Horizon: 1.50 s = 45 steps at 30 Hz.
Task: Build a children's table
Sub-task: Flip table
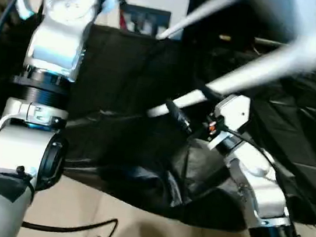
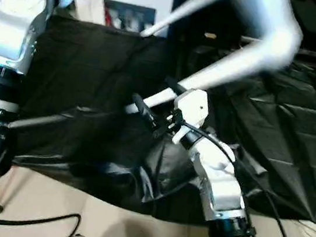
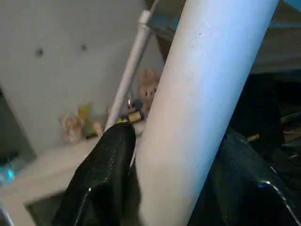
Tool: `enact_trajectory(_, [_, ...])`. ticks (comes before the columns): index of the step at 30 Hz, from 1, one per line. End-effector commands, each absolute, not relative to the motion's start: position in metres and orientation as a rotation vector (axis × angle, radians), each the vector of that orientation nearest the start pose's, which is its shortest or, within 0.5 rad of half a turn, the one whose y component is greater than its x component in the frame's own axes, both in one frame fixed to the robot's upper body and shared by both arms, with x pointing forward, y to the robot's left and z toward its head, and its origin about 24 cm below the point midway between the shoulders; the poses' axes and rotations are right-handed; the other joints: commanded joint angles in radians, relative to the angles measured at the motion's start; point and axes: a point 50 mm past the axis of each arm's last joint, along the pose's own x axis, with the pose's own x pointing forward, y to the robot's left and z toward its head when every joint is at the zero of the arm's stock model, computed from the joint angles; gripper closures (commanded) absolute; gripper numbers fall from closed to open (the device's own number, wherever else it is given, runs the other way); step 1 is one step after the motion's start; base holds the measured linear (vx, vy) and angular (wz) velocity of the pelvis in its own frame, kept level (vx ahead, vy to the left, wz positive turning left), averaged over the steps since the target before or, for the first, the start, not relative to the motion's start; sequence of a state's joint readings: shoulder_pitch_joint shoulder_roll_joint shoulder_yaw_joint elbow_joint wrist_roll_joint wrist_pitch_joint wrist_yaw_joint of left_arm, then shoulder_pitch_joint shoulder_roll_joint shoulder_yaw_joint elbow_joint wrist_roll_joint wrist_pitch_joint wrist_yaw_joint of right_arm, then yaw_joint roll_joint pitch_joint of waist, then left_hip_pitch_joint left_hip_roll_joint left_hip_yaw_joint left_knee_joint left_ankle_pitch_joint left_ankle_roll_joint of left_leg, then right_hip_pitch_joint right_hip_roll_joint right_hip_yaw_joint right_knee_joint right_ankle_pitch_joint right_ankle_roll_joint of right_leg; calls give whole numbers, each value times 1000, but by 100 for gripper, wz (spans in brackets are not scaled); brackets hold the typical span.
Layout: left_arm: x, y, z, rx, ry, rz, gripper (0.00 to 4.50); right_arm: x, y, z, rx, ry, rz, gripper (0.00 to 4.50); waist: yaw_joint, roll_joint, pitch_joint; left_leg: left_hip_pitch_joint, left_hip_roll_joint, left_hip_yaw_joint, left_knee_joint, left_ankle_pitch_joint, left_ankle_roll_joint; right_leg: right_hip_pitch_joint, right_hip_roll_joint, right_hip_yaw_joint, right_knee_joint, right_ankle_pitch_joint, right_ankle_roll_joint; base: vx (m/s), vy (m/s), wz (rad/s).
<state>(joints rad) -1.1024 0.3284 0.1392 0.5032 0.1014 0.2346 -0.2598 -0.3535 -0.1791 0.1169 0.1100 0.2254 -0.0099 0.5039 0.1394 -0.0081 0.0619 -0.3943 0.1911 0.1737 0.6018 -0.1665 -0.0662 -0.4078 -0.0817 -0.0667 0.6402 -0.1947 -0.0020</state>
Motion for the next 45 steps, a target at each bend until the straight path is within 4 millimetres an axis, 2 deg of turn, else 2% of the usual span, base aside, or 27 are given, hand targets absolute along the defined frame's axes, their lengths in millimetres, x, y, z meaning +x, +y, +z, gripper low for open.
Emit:
enact_trajectory(1, [389, 180, 292, 250, -377, -105, 223, 313, -127, 108, 37, -206, 508, 0, -2, -6, -84, 15, 33, -15, -67, -149, 17, 47, -61, 42, -75, -112, -171, 0, 0, 0])
enact_trajectory(4, [387, 182, 288, 256, -378, -110, 231, 319, -141, 107, 84, -212, 349, 0, 0, -7, -90, 13, 31, -13, -61, -65, 27, 49, -59, 42, -57, 23, -203, 0, 0, 0])
enact_trajectory(5, [386, 182, 287, 267, -383, -118, 234, 320, -145, 106, 93, -201, 310, 0, 1, -9, -91, 12, 28, -11, -57, -36, 40, 50, -57, 41, -52, 74, -212, 0, 0, 0])
enact_trajectory(6, [383, 181, 284, 313, -407, -141, 237, 326, -158, 103, 125, -175, 190, 0, 2, -8, -94, 15, 27, -9, -54, -16, 54, 49, -55, 42, -48, 113, -221, 0, 0, 0])
enact_trajectory(7, [382, 180, 284, 319, -410, -144, 237, 326, -160, 103, 130, -169, 173, 0, -1, -10, -95, 12, 26, -8, -52, 9, 65, 51, -53, 41, -44, 143, -227, 0, 0, 0])
enact_trajectory(8, [379, 179, 281, 330, -422, -165, 240, 332, -168, 100, 163, -139, 114, 0, 1, -10, -95, 13, 25, -7, -51, 17, 71, 50, -53, 41, -45, 152, -227, 0, 0, 0])
enact_trajectory(9, [379, 178, 280, 325, -421, -167, 245, 334, -169, 100, 174, -133, 107, 0, -1, -10, -98, 13, 26, -6, -48, 35, 78, 52, -53, 41, -40, 177, -235, 0, 0, 0])
enact_trajectory(11, [377, 179, 279, 340, -423, -173, 250, 338, -170, 101, 190, -126, 105, 0, 0, -8, -98, 17, 25, -3, -43, 52, 92, 47, -51, 40, -37, 210, -241, 0, 0, 0])
enact_trajectory(12, [376, 178, 278, 352, -424, -177, 257, 341, -171, 101, 201, -121, 100, 0, 0, -10, -98, 15, 24, -3, -41, 60, 101, 50, -51, 41, -36, 221, -241, 0, 0, 0])
enact_trajectory(13, [375, 179, 277, 359, -426, -176, 259, 346, -172, 103, 214, -120, 101, 0, -2, -14, -99, 13, 24, -2, -41, 63, 106, 53, -54, 40, -35, 225, -246, 0, 0, 0])
enact_trajectory(17, [371, 179, 277, 388, -441, -180, 264, 363, -171, 110, 220, -118, 115, 0, -4, -12, -98, 12, 26, -2, -41, 57, 100, 52, -55, 39, -34, 198, -251, 0, 0, 0])
enact_trajectory(18, [368, 178, 276, 397, -450, -187, 265, 374, -169, 116, 209, -113, 130, 0, -3, -13, -99, 14, 27, -1, -40, 61, 96, 51, -54, 38, -33, 196, -252, 0, 0, 0])
enact_trajectory(19, [368, 178, 275, 398, -450, -187, 266, 375, -168, 116, 211, -111, 136, 0, -10, -14, -99, 10, 26, -2, -40, 61, 93, 53, -53, 38, -30, 197, -258, 0, 0, 0])
enact_trajectory(20, [366, 178, 275, 403, -453, -191, 267, 380, -165, 118, 226, -103, 164, 0, -7, -13, -100, 13, 25, 2, -37, 63, 96, 51, -53, 39, -31, 204, -260, 0, 0, 0])
enact_trajectory(21, [366, 178, 275, 403, -453, -191, 269, 380, -165, 118, 226, -103, 164, 0, -10, -14, -98, 10, 25, 1, -38, 73, 102, 54, -51, 39, -30, 215, -260, 0, 0, 0])
enact_trajectory(22, [365, 180, 274, 425, -451, -186, 270, 387, -159, 121, 237, -94, 217, 0, -12, -21, -100, 9, 25, 1, -35, 88, 111, 55, -52, 38, -26, 236, -263, 0, 0, 0])
enact_trajectory(24, [365, 180, 274, 426, -451, -185, 272, 388, -158, 122, 238, -94, 225, 0, -11, -17, -101, 9, 23, 2, -32, 111, 125, 53, -51, 38, -24, 259, -272, 0, 0, 0])
enact_trajectory(25, [364, 181, 274, 426, -451, -182, 273, 391, -157, 122, 246, -76, 229, 0, -13, -21, -102, 8, 24, 1, -32, 120, 131, 55, -52, 37, -21, 265, -280, 0, 0, 0])
enact_trajectory(27, [363, 181, 274, 431, -453, -180, 275, 396, -154, 120, 269, -36, 241, 0, -13, -20, -103, 10, 24, 2, -29, 138, 139, 53, -51, 37, -20, 275, -289, 0, 0, 0])
enact_trajectory(28, [362, 181, 274, 434, -453, -179, 275, 398, -153, 119, 275, -20, 249, 28, -15, -20, -102, 9, 25, 1, -29, 137, 141, 54, -52, 36, -20, 270, -294, 0, 0, 0])
enact_trajectory(32, [362, 181, 274, 439, -453, -178, 275, 404, -145, 119, 309, 16, 312, 40, -21, -19, -102, 9, 27, 2, -27, 116, 145, 53, -55, 36, -19, 250, -308, 0, 0, 0])
enact_trajectory(34, [362, 181, 275, 440, -453, -178, 276, 405, -143, 120, 307, 20, 325, 73, -20, -15, -101, 11, 28, 1, -26, 122, 150, 51, -54, 35, -19, 256, -314, 0, 0, 0])
enact_trajectory(38, [362, 182, 275, 443, -454, -177, 276, 407, -141, 123, 311, 22, 337, 79, -20, -17, -104, 12, 28, 1, -24, 140, 155, 52, -54, 35, -16, 272, -318, 0, 0, 0])
enact_trajectory(39, [361, 182, 275, 448, -451, -177, 276, 409, -140, 127, 319, 28, 347, 98, -21, -16, -104, 11, 28, 1, -23, 138, 156, 52, -55, 34, -15, 272, -323, 0, 0, 0])
enact_trajectory(41, [361, 182, 275, 450, -450, -177, 276, 410, -139, 128, 325, 29, 351, 111, -21, -18, -101, 8, 27, 3, -23, 118, 153, 52, -56, 36, -17, 260, -327, 0, 0, 0])
enact_trajectory(43, [360, 183, 274, 451, -447, -178, 276, 411, -139, 130, 327, 31, 349, 119, -20, -24, -101, 5, 26, 3, -22, 108, 149, 55, -58, 38, -14, 257, -322, 0, 0, 0])
enact_trajectory(45, [359, 184, 273, 454, -444, -178, 277, 412, -141, 132, 340, 32, 337, 152, -20, -26, -104, 3, 26, 1, -20, 121, 153, 54, -58, 37, -10, 267, -324, 0, 0, 0])
